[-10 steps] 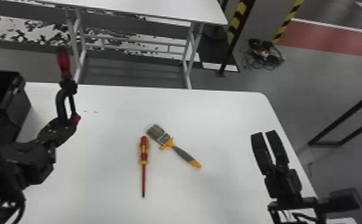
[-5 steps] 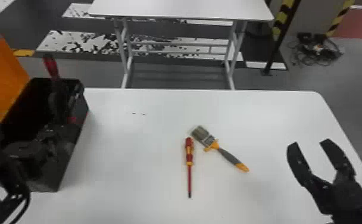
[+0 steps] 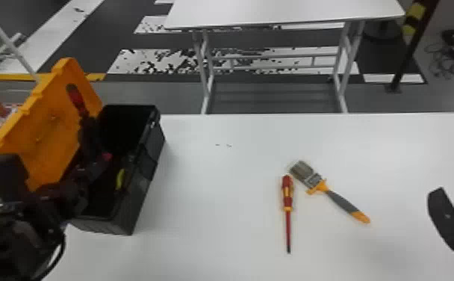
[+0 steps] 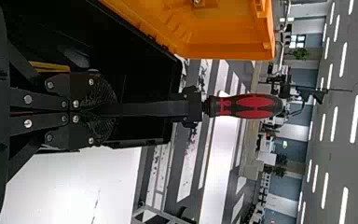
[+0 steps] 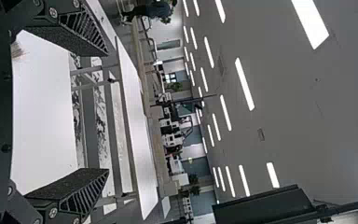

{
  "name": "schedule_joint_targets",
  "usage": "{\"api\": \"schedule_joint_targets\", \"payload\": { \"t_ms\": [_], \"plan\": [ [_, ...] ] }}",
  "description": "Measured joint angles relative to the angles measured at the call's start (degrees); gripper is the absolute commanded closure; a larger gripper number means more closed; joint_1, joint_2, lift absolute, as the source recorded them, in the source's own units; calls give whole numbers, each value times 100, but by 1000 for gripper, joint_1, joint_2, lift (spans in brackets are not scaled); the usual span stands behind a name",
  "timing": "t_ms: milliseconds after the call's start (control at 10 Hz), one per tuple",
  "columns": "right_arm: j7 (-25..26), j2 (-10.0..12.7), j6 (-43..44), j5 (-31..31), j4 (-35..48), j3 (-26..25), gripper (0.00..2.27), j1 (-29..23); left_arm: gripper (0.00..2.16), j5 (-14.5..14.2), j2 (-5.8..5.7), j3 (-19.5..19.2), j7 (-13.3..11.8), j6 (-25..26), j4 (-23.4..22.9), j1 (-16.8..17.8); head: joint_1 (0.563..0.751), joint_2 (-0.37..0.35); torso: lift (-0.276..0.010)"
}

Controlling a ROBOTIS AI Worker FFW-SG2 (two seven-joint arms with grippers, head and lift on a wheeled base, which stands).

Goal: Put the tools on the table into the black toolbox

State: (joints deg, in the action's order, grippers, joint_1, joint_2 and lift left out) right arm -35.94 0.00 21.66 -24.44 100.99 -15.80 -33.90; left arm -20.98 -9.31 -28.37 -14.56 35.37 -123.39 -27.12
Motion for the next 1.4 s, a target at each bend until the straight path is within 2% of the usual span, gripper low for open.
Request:
{"api": "schedule_joint_targets", "payload": {
  "t_ms": [100, 200, 400, 700, 800, 1000, 1200, 1400],
  "plan": [
    [0, 0, 0, 0, -4, 16, 137, 3, 1180, -4, 5, -32, 54, 119, 90, 43, 695, 187, -75],
    [0, 0, -4, 1, -13, 25, 137, 6, 6, -32, 48, -32, 210, 188, 194, 75, 695, 198, -75],
    [0, 0, -24, 1, -25, 26, 137, 6, 12, -87, 130, -21, 252, 201, 279, 91, 695, 203, -75],
    [11, 0, -46, 24, -45, 38, 140, 6, 33, -168, 298, 162, 48, -48, 41, -173, 695, 168, -75],
    [61, 0, -51, 69, -40, 65, 144, 6, 33, -162, 341, 390, 146, -592, 4, -345, 695, 144, -75],
    [206, 0, -106, 307, -28, 172, 144, 8, 33, -3, 356, 974, 478, -2229, 73, -747, 695, 117, -75],
    [245, 0, -362, 656, -19, 252, 147, 82, 33, 252, 319, 1487, 623, -3197, 300, -981, 695, 94, -75],
    [247, 0, -717, 971, -11, 272, 147, 170, 33, 389, 243, 1857, 775, -4181, 651, -1116, 695, 85, -75]
  ]
}}
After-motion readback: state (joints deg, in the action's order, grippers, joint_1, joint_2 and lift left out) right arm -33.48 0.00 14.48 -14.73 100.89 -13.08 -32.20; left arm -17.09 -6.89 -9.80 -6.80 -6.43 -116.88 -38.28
